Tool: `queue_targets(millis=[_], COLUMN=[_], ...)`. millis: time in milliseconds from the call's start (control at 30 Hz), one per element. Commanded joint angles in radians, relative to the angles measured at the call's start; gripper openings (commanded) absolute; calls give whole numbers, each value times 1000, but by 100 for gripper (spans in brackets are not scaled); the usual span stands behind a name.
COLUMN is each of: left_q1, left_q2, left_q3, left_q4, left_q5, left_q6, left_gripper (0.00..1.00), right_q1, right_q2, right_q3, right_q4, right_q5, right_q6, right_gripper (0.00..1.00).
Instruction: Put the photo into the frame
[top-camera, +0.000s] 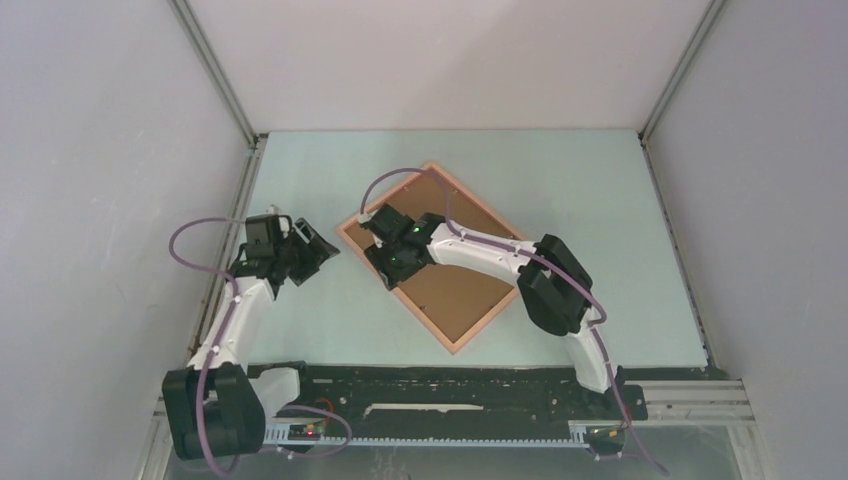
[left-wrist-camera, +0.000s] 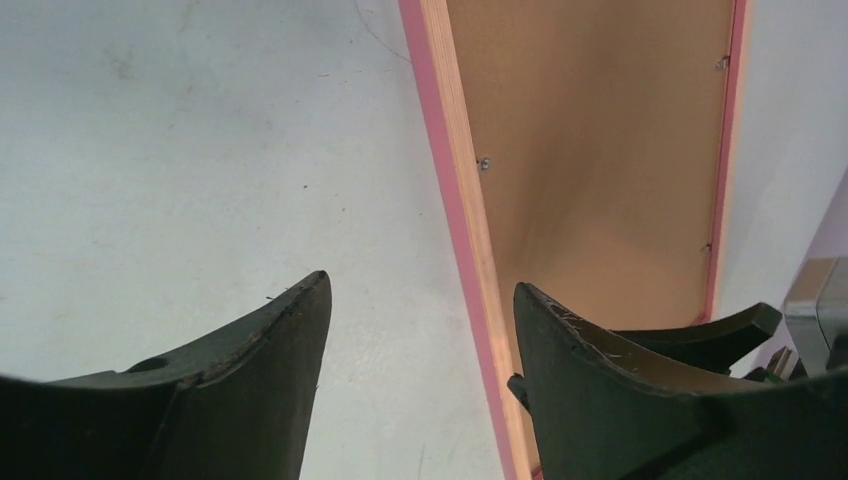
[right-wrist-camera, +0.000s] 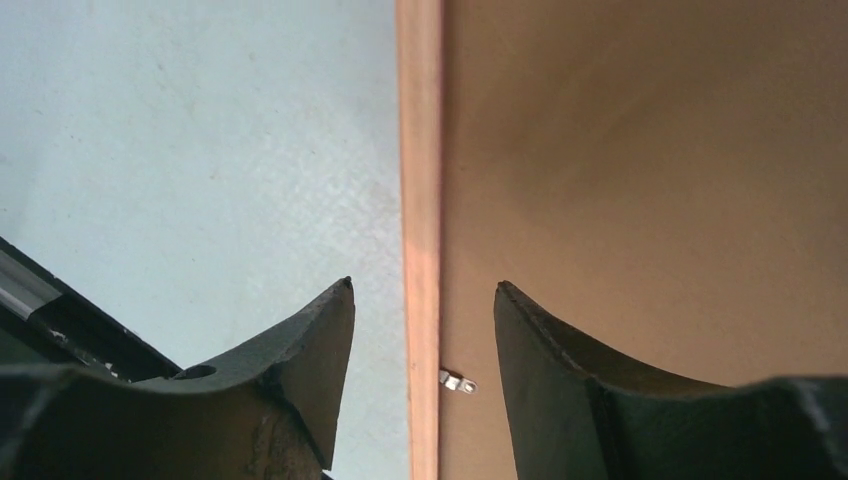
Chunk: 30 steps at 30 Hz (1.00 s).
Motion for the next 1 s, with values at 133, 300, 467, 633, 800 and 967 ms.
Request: queue_targets(millis=[133, 300, 467, 633, 800, 967], left_q1=[6, 6, 7, 5, 5, 8], left_q2=[-118, -115, -129, -162, -201, -200], left_q3=[36, 21, 13, 16, 25, 43], left_q4=[-77, -69, -64, -67, -107, -170], left_q5=[-49, 3, 13, -17, -138, -292], left_q6=[115, 111, 112, 108, 76, 28], left_gripper=[72, 73, 72, 72, 72, 73], right_q1=[43, 62, 80, 97, 109, 114], right_q2=[99, 136, 154, 161, 149, 130], right_q3=[152, 183, 173, 168, 160, 133], right_q4=[-77, -110, -109, -99, -87, -51], right_q5=[98, 156, 224, 237, 216, 203], right_q6=[16, 37, 34, 42, 57, 64], right_gripper=[57, 53, 47, 42, 47, 51])
